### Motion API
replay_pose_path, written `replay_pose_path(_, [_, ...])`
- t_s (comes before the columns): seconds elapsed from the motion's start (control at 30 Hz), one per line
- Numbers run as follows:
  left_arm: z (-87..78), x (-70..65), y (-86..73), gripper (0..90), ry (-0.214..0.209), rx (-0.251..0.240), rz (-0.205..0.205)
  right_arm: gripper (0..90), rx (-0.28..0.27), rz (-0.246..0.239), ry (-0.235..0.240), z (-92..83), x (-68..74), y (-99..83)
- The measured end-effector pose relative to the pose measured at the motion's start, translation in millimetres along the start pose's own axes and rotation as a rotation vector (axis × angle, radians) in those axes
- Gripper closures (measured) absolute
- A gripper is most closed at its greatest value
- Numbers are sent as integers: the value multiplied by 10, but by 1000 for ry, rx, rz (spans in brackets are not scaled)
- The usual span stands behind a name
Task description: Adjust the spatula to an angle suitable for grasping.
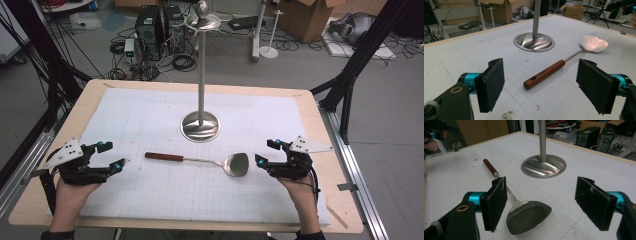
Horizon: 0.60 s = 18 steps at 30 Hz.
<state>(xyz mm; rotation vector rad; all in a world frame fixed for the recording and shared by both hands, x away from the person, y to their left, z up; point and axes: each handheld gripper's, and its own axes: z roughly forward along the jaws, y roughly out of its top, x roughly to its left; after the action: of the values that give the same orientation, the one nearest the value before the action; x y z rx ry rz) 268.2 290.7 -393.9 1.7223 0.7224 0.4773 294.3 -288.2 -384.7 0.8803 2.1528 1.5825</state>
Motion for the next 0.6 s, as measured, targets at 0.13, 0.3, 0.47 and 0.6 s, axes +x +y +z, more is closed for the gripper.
replay_pose_path(0.13, [13,-2,-3,229,-2,1,-2,251,15,-8,18,86,18,20])
replay_pose_path(0.3, [25,-9,-6,229,-7,4,-1,253,28,-22,34,183,47,52])
replay_pose_path(0.47, [35,-9,-1,229,-11,1,5,255,49,-34,53,283,84,86])
replay_pose_path(0.6, [43,6,-3,229,-20,-1,0,256,46,-32,66,318,96,117])
